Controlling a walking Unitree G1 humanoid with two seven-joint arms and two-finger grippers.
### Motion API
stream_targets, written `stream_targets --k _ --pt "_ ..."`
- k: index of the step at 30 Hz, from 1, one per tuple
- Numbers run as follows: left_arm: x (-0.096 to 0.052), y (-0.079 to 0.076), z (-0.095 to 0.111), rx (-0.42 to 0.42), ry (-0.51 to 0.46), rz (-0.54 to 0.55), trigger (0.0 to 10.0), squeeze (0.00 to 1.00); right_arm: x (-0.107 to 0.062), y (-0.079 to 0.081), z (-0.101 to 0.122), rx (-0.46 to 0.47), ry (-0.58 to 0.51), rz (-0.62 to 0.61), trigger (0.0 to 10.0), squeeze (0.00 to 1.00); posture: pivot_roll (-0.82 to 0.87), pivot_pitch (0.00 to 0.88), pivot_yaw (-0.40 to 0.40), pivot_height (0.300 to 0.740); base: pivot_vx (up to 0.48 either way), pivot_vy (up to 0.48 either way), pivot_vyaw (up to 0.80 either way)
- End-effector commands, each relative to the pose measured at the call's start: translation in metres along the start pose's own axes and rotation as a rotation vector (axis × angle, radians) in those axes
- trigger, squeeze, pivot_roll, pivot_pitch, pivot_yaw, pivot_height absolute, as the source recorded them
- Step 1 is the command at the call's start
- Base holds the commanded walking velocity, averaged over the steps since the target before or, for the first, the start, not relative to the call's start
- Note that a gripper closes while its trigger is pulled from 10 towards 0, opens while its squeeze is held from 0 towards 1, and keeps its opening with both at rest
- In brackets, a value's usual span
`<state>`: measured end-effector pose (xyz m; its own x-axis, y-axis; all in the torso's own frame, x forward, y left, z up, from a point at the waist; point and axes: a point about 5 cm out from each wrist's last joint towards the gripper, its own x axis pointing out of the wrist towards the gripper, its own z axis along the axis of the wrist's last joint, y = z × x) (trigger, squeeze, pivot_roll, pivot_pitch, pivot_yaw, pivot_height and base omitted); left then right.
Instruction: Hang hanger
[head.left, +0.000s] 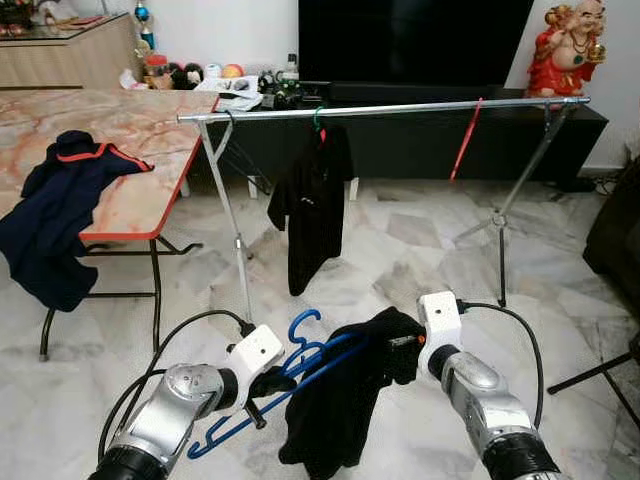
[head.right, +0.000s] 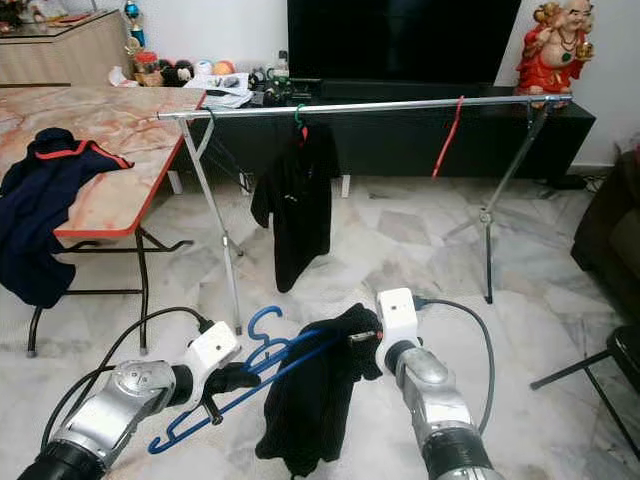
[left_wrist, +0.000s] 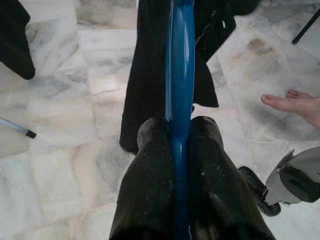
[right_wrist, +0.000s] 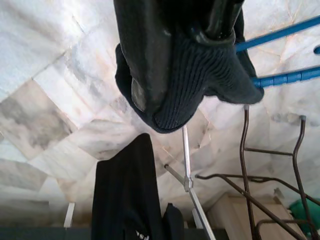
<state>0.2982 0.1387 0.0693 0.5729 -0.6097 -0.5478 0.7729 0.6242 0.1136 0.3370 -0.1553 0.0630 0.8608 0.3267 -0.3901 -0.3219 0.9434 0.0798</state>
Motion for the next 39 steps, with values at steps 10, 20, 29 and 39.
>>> stream_targets --k 10,20,29,39 --pt "-0.002 0.006 0.006 0.016 -0.022 0.020 10.0 0.00 -0.002 0.027 0.009 0.071 -0.017 0.228 10.0 0.00 0.12 0.000 -0.029 0.740 0.000 0.000 0.00" --pt "-0.004 0.000 0.010 -0.028 -0.068 -0.042 10.0 0.00 -0.012 0.044 0.015 -0.148 -0.026 0.414 10.0 0.00 0.12 0.000 -0.029 0.740 0.000 0.000 0.00" --pt "-0.003 -0.002 0.020 -0.066 -0.139 -0.065 10.0 0.00 -0.035 0.057 0.037 -0.264 -0.159 0.694 10.0 0.00 0.12 0.000 -0.029 0.740 0.000 0.000 0.00" --pt "-0.002 -0.003 0.023 -0.087 -0.159 -0.063 10.0 0.00 -0.020 0.010 0.030 -0.368 -0.059 0.318 10.0 0.00 0.12 0.000 -0.028 0.740 0.000 0.000 0.00"
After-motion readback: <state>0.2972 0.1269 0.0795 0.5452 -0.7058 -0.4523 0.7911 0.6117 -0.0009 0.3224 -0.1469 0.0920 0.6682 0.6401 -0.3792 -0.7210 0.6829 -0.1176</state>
